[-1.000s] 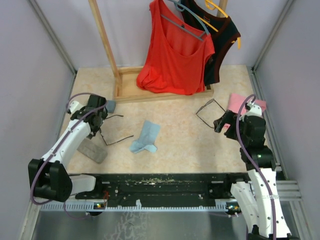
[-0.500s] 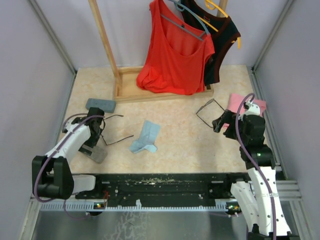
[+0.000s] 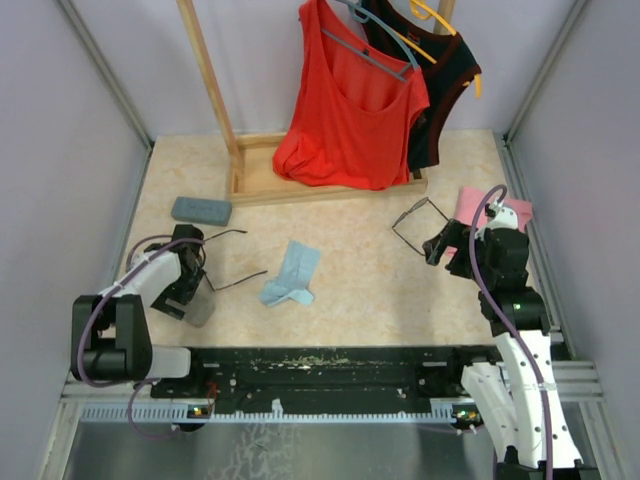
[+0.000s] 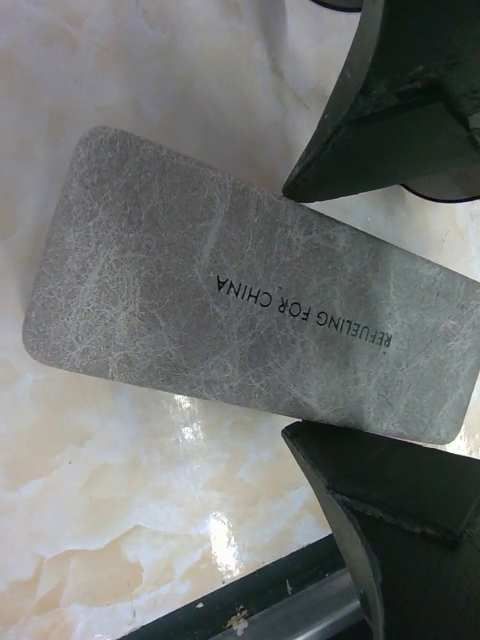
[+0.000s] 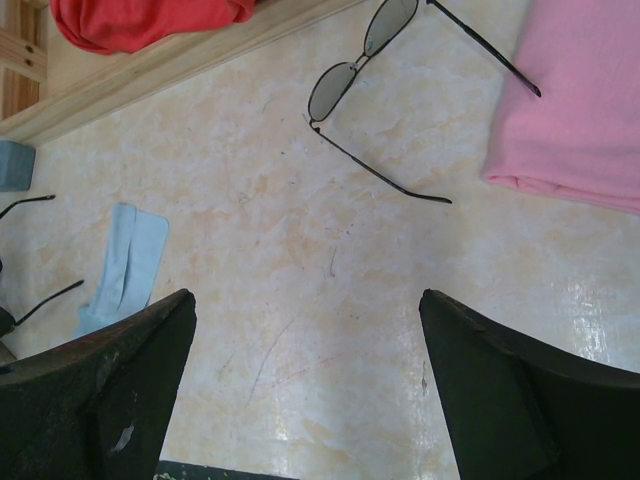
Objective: Organize the sunglasses
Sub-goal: Pick up the sunglasses case from the center of the board.
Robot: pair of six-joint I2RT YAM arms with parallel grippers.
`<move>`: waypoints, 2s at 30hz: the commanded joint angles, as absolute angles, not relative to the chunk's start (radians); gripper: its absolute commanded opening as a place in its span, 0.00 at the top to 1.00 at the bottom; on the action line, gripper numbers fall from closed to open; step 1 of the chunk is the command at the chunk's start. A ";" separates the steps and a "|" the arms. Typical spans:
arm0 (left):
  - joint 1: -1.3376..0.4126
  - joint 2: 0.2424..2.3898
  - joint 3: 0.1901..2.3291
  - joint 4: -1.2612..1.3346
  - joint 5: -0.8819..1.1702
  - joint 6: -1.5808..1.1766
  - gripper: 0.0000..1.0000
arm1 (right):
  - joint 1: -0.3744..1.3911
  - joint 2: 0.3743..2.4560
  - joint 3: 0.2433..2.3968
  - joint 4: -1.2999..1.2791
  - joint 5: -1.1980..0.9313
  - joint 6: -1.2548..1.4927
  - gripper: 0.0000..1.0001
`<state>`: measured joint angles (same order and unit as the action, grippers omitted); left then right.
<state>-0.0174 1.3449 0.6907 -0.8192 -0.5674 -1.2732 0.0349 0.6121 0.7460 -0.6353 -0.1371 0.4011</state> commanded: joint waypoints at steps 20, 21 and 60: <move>0.003 1.024 0.774 -0.828 -0.612 -1.117 0.95 | 0.026 0.614 0.756 -0.590 -0.141 0.394 0.09; 0.003 0.985 0.780 -0.800 -0.597 -1.070 0.99 | 0.027 0.612 0.758 -0.592 -0.140 0.393 0.09; -0.718 1.197 0.946 0.246 0.498 -0.389 1.00 | 0.039 0.433 0.539 0.023 -0.743 0.662 0.11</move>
